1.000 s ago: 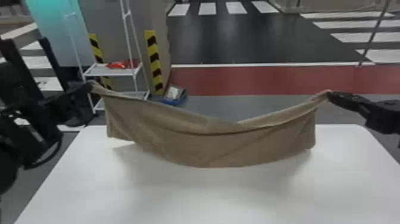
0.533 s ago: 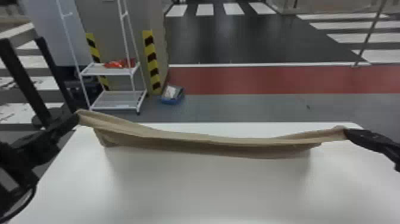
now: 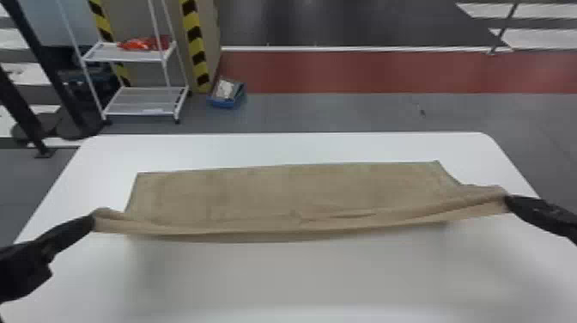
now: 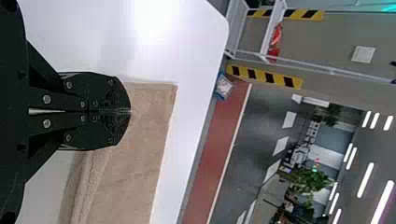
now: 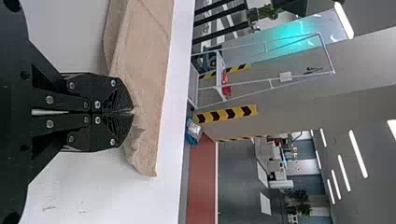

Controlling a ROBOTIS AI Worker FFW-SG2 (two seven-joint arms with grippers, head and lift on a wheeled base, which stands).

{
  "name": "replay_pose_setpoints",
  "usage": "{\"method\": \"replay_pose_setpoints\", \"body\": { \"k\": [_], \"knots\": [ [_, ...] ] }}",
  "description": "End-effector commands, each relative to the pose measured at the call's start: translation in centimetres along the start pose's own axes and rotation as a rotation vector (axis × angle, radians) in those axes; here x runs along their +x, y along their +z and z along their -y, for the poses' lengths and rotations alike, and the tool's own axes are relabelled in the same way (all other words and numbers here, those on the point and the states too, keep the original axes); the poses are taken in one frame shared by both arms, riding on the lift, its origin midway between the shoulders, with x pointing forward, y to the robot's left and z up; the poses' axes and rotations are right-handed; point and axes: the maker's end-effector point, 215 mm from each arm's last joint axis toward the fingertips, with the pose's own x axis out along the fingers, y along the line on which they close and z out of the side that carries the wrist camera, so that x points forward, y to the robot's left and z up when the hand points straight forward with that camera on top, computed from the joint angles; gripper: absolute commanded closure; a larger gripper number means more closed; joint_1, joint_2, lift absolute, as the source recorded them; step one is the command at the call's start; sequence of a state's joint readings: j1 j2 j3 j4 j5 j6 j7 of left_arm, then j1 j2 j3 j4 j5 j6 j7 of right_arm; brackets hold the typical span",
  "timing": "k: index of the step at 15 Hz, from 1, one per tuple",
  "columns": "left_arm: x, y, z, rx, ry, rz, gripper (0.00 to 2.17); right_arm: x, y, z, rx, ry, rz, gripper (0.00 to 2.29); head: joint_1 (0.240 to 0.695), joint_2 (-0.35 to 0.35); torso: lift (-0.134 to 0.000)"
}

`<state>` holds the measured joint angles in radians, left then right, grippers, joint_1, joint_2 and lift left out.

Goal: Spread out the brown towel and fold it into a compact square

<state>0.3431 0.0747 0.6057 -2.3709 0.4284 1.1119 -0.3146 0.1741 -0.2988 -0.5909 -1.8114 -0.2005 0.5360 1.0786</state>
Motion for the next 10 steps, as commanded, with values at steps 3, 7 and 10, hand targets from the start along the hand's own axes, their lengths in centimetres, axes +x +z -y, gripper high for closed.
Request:
{"method": "replay_pose_setpoints", "body": {
  "k": [3, 7, 10],
  "knots": [
    [-1.4, -2.2, 0.2, 0.008, 0.024, -0.100, 1.89, -2.5, -0.7, -1.6, 0.029, 0.028, 0.005, 1.40, 0.695, -0.039, -0.120],
    [-1.0, -3.0, 0.2, 0.006, 0.022, -0.118, 1.89, -2.1, -2.7, -1.4, 0.012, 0.007, -0.057, 1.40, 0.695, -0.040, -0.120],
    [-1.0, -3.2, -0.3, 0.018, 0.034, -0.127, 1.87, -1.8, -3.5, -1.1, 0.005, -0.007, -0.080, 1.39, 0.695, -0.041, -0.120]
  ]
}}
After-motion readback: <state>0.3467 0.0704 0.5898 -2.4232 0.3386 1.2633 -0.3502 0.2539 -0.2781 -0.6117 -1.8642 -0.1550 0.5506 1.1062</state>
